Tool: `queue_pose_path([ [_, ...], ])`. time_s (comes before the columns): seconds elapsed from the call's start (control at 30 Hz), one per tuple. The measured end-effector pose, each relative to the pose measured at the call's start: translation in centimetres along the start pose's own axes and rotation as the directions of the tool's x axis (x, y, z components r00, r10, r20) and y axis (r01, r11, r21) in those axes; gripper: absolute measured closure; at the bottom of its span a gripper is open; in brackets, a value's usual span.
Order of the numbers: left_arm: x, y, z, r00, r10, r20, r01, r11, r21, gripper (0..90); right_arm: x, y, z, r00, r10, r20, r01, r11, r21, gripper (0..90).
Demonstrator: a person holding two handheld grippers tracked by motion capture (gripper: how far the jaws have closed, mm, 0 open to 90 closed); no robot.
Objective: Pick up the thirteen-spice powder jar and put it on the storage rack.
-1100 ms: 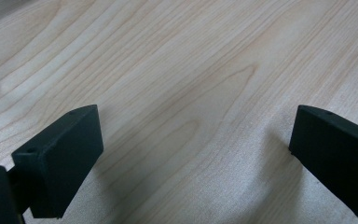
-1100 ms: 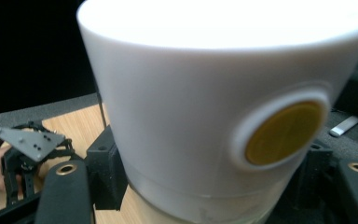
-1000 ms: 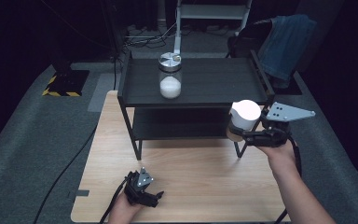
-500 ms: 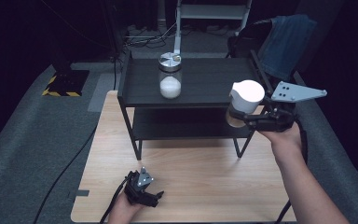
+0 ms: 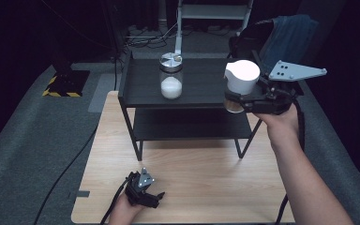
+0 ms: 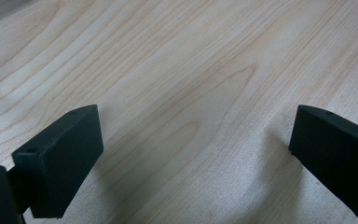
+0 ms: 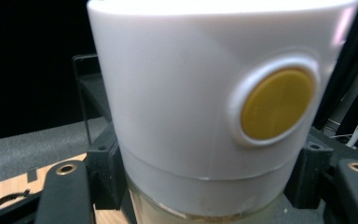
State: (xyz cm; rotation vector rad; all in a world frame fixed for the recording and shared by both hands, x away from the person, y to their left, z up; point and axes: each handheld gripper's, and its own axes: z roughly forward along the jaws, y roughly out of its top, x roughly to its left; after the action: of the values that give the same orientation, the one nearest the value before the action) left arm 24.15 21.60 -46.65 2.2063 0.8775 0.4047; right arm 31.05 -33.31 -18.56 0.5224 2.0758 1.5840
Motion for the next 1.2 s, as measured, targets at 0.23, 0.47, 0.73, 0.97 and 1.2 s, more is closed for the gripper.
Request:
queue_pose_path([
  [0.23, 0.0, 0.0, 0.0, 1.0000, 0.001, 0.000, -0.001, 1.0000, 0.000, 2.8, -1.4, -0.8, 1.4, 0.9992, 0.035, 0.016, -0.035, 0.999, -0.034, 30.3],
  [0.47, 0.0, 0.0, 0.0, 1.0000, 0.000, -0.001, 0.000, 1.0000, 0.000, 2.8, -2.1, -1.1, 2.4, 0.9979, 0.058, 0.029, -0.057, 0.997, -0.055, 30.3],
  [0.73, 0.0, 0.0, 0.0, 1.0000, 0.000, 0.000, 0.000, 1.0000, 0.000, 2.8, -2.7, -1.3, 3.2, 0.9965, 0.075, 0.038, -0.073, 0.996, -0.058, 30.2],
  [0.97, -0.1, 0.0, 0.0, 1.0000, -0.001, 0.000, 0.001, 1.0000, 0.000, 2.8, -2.8, -1.4, 3.1, 0.9975, 0.064, 0.031, -0.062, 0.996, -0.057, 29.7],
  [1.2, -0.1, 0.0, 0.0, 1.0000, -0.001, 0.000, 0.001, 1.0000, -0.001, 2.8, -2.7, -1.6, 2.6, 0.9972, 0.062, 0.043, -0.059, 0.996, -0.070, 6.8],
])
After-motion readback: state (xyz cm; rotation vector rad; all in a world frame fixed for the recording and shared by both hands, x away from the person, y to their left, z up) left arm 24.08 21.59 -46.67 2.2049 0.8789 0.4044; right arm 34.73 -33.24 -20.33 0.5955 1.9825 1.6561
